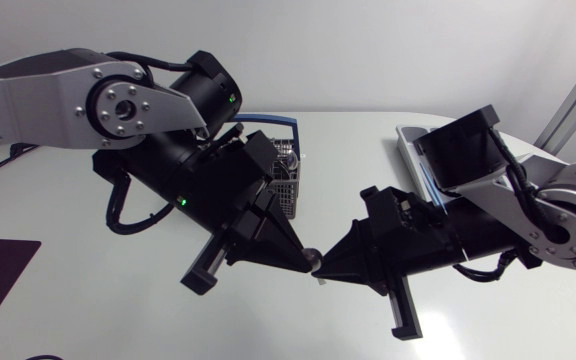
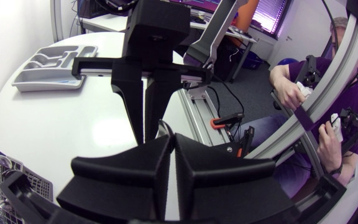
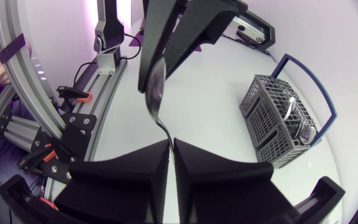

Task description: Unload the cutlery basket into the drawer organizer.

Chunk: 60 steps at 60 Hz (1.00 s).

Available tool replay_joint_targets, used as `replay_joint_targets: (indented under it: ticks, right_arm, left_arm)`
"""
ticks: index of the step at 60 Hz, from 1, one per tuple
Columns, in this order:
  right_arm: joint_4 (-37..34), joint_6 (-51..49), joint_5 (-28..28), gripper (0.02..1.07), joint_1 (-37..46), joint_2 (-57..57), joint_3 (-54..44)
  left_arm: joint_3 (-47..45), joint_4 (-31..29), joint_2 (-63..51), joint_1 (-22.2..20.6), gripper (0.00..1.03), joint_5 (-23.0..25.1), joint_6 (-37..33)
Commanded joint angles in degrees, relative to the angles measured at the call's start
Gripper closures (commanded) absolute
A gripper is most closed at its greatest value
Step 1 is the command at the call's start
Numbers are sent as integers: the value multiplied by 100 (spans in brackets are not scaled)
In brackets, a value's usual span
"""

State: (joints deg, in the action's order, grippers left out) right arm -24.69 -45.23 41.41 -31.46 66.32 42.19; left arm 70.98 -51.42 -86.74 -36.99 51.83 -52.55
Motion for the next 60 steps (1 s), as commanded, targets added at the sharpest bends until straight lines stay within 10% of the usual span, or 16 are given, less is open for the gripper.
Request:
replay_joint_targets:
  ticks: [1,11,29,40,60]
  right_arm:
    - [-80,102,60,101,-53,65,52]
    - [-80,111,60,101,-53,74,34]
    - [-133,102,-1,101,-62,205,8]
    - [-106,41,-318,101,-27,285,-62]
    - [-177,-636,-915,101,975,451,-36]
  left_arm:
    - [91,-52,-98,52,97,90,-185]
    - [100,-52,-98,113,81,99,-185]
    - [346,158,-89,280,18,160,123]
    - [557,1204,-124,667,16,116,1441]
    - [918,1916,-396,896,16,-1861,2795]
